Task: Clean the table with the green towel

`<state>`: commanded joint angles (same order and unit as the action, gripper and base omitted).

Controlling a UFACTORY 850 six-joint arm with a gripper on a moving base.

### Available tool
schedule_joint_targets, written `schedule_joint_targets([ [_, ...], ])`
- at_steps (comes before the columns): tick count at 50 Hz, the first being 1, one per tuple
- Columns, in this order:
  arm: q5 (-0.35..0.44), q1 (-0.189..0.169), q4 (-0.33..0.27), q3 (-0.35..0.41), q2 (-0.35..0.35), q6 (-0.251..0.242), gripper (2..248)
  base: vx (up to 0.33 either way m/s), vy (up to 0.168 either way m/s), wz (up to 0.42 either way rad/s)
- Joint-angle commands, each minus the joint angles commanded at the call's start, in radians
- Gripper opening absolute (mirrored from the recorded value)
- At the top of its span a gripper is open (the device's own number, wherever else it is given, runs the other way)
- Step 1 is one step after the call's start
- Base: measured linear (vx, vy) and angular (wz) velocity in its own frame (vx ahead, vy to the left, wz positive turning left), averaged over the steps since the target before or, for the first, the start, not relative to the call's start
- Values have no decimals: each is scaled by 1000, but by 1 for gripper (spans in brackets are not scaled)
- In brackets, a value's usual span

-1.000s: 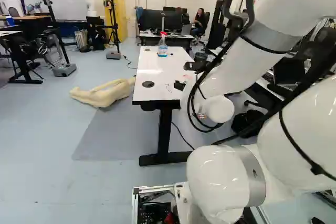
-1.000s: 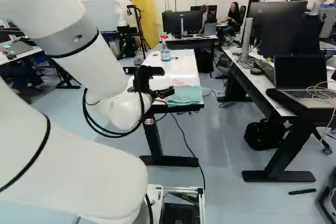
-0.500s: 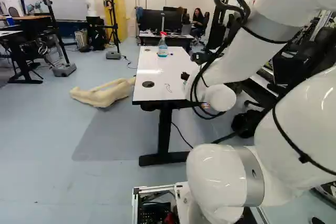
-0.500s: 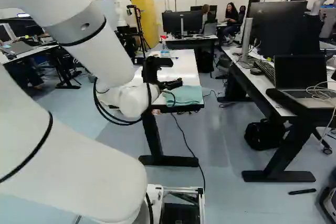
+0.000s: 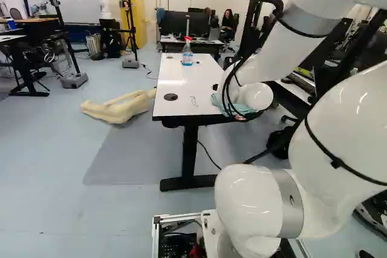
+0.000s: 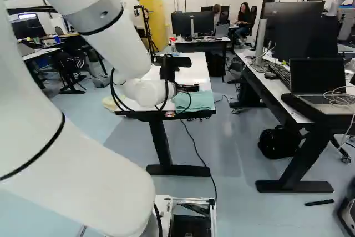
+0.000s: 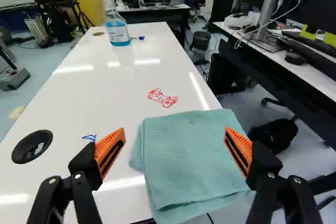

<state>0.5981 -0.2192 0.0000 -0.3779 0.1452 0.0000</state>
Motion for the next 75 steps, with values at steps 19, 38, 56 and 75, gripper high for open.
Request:
schedule_joint_targets([
  [19, -200, -24, 0, -100, -55, 0, 247, 0, 0, 0],
  [38, -399, -46, 0, -200, -123, 0, 247, 0, 0, 0],
  [56, -446, -65, 0, -300, -220, 0, 247, 0, 0, 0],
  [75, -446, -73, 0, -332, -249, 0, 247, 0, 0, 0],
])
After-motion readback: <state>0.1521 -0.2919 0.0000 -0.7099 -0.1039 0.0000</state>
